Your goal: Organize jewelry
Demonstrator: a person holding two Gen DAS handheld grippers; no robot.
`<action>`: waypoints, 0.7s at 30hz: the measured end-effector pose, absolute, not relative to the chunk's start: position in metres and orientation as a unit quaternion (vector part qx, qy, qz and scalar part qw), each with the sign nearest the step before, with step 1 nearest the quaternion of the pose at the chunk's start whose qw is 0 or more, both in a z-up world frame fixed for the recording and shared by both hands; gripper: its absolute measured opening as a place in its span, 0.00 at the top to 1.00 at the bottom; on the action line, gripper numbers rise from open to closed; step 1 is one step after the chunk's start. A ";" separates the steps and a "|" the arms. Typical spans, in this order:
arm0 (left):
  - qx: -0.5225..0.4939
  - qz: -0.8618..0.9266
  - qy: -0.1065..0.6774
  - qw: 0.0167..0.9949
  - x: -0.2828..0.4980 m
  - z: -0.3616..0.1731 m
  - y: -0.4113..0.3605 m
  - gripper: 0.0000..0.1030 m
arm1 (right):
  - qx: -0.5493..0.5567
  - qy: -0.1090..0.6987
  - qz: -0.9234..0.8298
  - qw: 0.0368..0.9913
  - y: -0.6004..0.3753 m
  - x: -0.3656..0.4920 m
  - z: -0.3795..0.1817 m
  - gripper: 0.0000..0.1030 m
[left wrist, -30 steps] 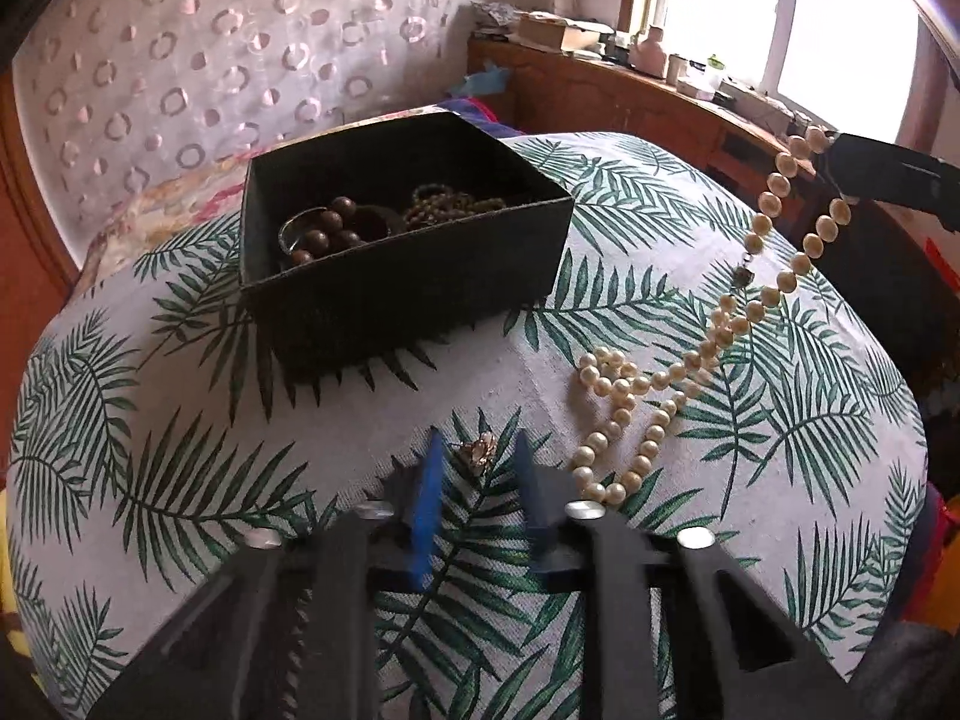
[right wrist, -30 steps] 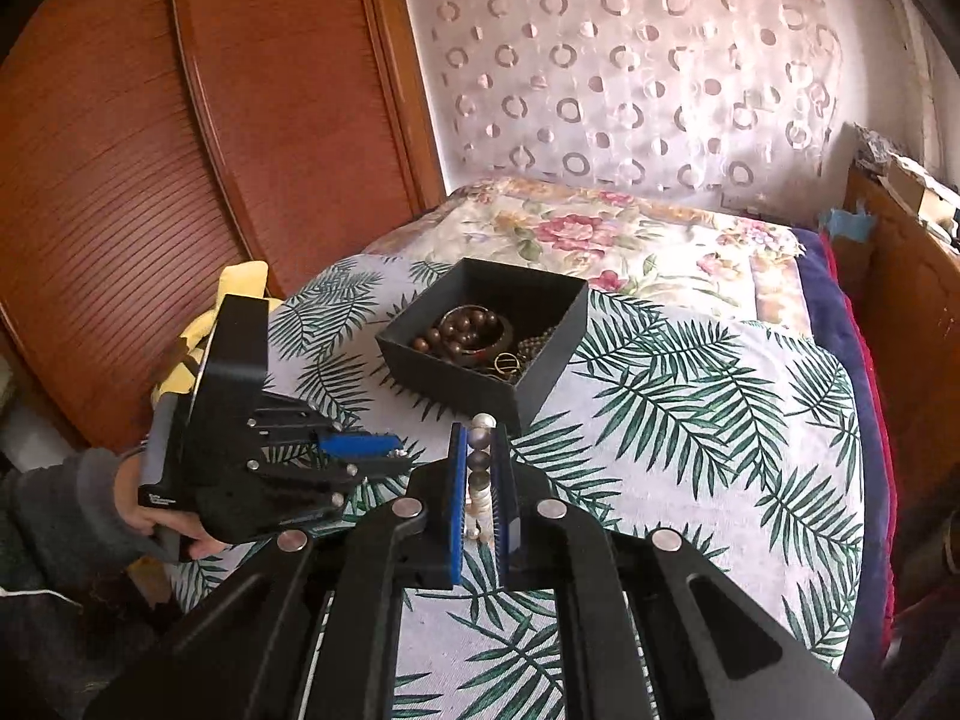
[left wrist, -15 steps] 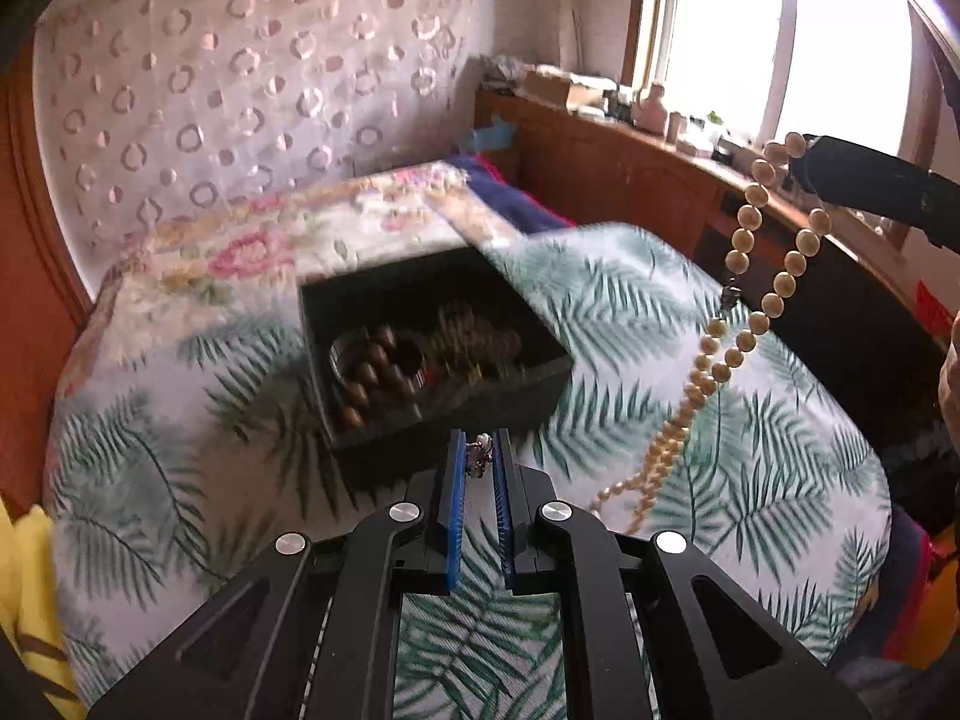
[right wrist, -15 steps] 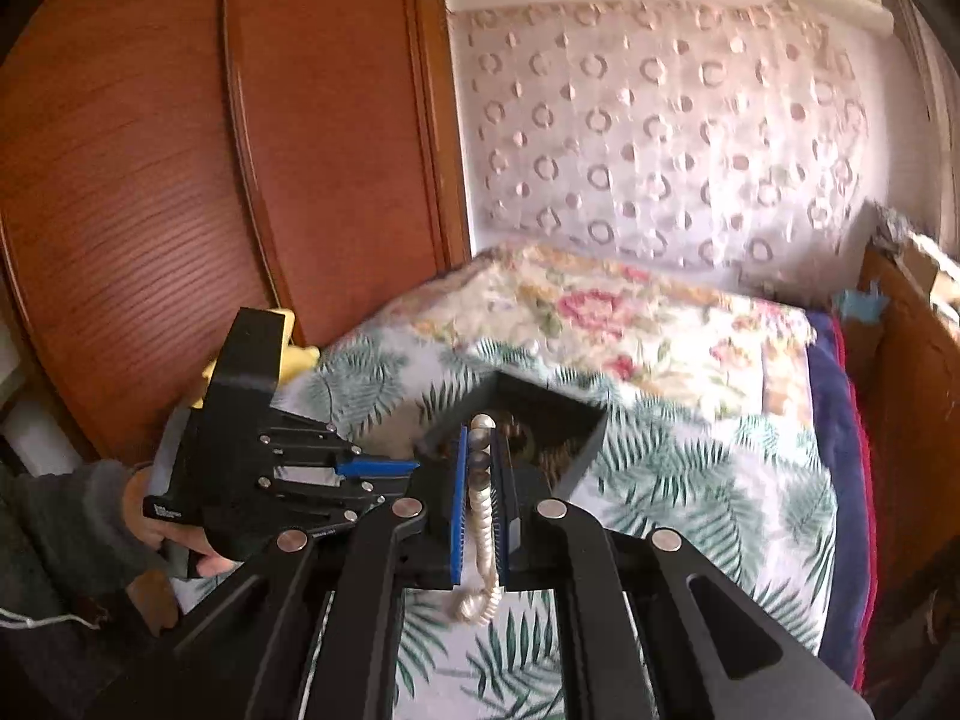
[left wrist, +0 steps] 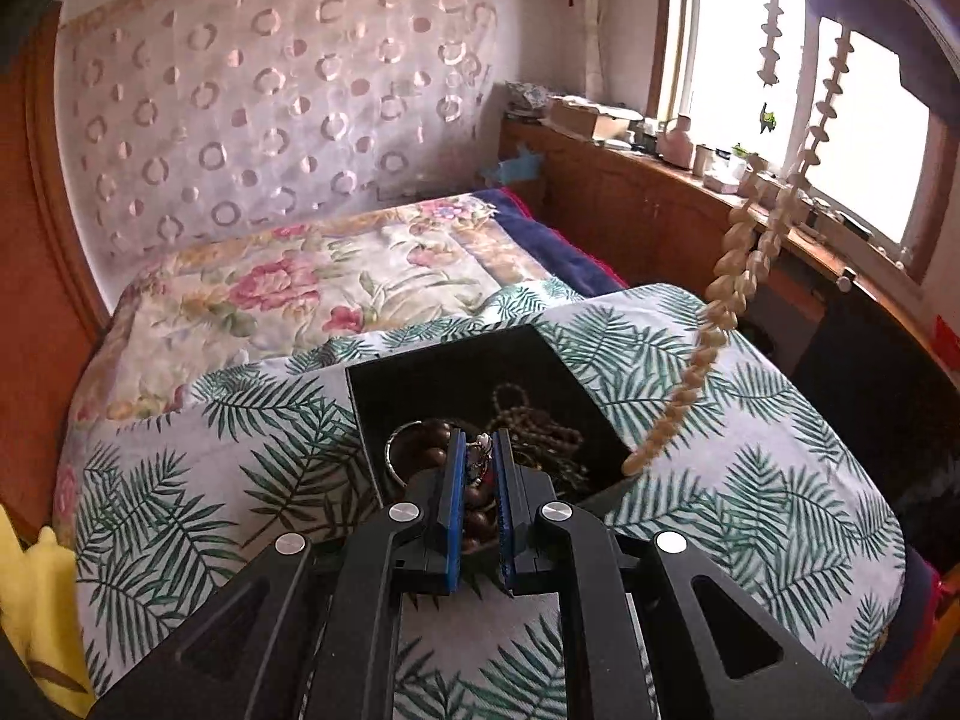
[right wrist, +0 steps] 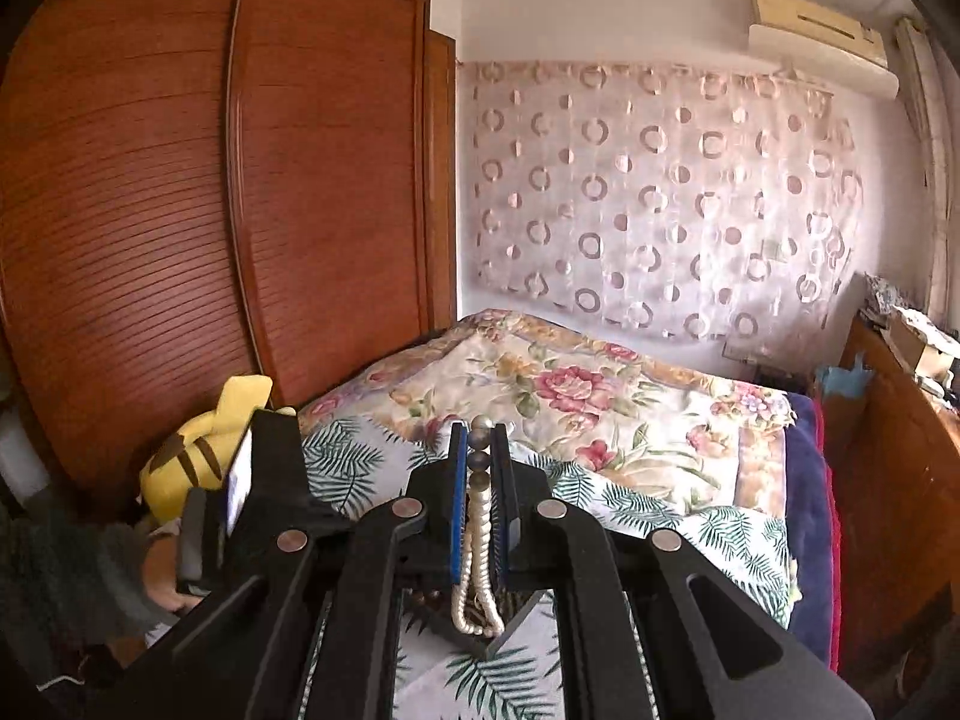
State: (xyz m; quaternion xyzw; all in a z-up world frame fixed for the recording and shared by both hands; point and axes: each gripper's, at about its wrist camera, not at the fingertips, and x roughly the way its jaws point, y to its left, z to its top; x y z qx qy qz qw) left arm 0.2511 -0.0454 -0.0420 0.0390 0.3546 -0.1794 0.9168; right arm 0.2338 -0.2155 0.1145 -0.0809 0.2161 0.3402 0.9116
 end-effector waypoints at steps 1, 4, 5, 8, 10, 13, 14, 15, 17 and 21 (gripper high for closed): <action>0.038 -0.178 0.356 0.916 0.254 -0.044 -0.045 0.92 | -0.082 0.217 0.342 0.911 -0.213 0.238 0.114 0.92; 0.036 -0.174 0.367 0.913 0.261 -0.055 -0.045 0.92 | -0.091 0.227 0.343 0.907 -0.204 0.246 0.108 0.92; 0.036 -0.172 0.370 0.912 0.263 -0.058 -0.045 0.92 | -0.094 0.232 0.343 0.905 -0.202 0.249 0.105 0.92; 0.035 -0.167 0.374 0.912 0.264 -0.064 -0.043 0.92 | -0.101 0.250 0.340 0.901 -0.196 0.255 0.089 0.92; 0.030 -0.164 0.375 0.912 0.263 -0.065 -0.040 0.82 | -0.105 0.267 0.335 0.898 -0.193 0.261 0.073 0.92; 0.026 -0.154 0.369 0.916 0.258 -0.062 -0.035 0.66 | -0.111 0.291 0.327 0.892 -0.187 0.270 0.048 0.92; 0.024 -0.152 0.367 0.917 0.257 -0.061 -0.033 0.65 | -0.110 0.299 0.322 0.891 -0.185 0.273 0.039 0.92; 0.023 -0.148 0.366 0.918 0.255 -0.060 -0.032 0.61 | -0.106 0.308 0.320 0.889 -0.184 0.277 0.029 0.91; 0.019 -0.138 0.360 0.922 0.248 -0.055 -0.028 0.53 | -0.098 0.323 0.316 0.887 -0.182 0.283 0.014 0.91; 0.017 -0.116 0.344 0.932 0.229 -0.044 -0.021 0.25 | -0.089 0.331 0.305 0.889 -0.183 0.284 0.000 0.85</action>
